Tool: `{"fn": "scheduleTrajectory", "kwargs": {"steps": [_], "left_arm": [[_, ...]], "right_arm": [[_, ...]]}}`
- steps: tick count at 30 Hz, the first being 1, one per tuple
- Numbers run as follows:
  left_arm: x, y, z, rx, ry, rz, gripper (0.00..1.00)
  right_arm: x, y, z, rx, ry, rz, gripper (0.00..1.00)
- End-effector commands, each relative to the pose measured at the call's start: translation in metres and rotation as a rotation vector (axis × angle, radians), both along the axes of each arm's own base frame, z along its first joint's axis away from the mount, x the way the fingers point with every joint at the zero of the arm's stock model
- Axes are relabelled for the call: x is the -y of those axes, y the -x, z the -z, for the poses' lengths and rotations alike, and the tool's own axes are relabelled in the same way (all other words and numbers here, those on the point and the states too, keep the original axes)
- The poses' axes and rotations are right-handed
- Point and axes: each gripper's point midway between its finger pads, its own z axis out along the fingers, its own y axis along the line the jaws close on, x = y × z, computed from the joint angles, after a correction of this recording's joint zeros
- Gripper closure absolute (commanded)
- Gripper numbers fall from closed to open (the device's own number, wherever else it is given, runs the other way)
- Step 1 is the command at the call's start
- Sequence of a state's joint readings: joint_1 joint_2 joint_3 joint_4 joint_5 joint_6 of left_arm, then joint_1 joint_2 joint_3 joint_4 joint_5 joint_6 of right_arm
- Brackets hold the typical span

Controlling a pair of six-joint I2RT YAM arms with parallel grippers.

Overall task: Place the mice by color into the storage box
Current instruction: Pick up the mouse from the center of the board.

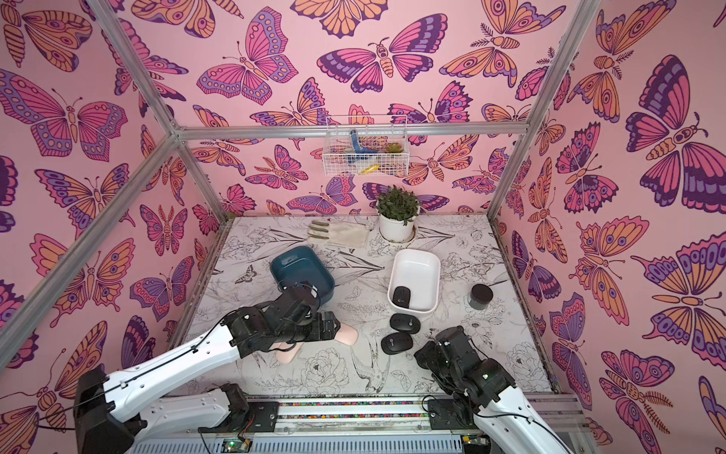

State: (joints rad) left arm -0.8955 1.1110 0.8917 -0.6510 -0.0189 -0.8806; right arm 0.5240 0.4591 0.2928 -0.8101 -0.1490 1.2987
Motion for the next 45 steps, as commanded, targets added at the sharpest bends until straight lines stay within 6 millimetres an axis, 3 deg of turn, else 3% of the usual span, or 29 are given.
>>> {"fn": "scheduleTrajectory", "kwargs": {"steps": [1, 18, 29, 38, 45], "left_arm": [[-0.004, 0.003, 0.006, -0.008, -0.006, -0.017, 0.01], [-0.013, 0.006, 0.01, 0.001, -0.012, -0.032, 0.01], [-0.018, 0.009, 0.013, 0.006, -0.012, -0.034, 0.01], [-0.022, 0.013, 0.014, 0.008, -0.004, -0.037, 0.01], [-0.022, 0.014, 0.014, 0.005, 0.0, -0.03, 0.01]], "right_arm": [[0.0, -0.014, 0.003, 0.026, 0.011, 0.047, 0.14], [0.038, -0.043, 0.006, -0.017, 0.256, 0.057, 0.18], [0.02, -0.053, 0.014, -0.096, 0.241, -0.053, 0.24], [0.021, -0.044, 0.017, -0.135, 0.267, -0.125, 0.36], [0.011, -0.045, 0.016, -0.123, 0.247, -0.167, 0.2]]}}
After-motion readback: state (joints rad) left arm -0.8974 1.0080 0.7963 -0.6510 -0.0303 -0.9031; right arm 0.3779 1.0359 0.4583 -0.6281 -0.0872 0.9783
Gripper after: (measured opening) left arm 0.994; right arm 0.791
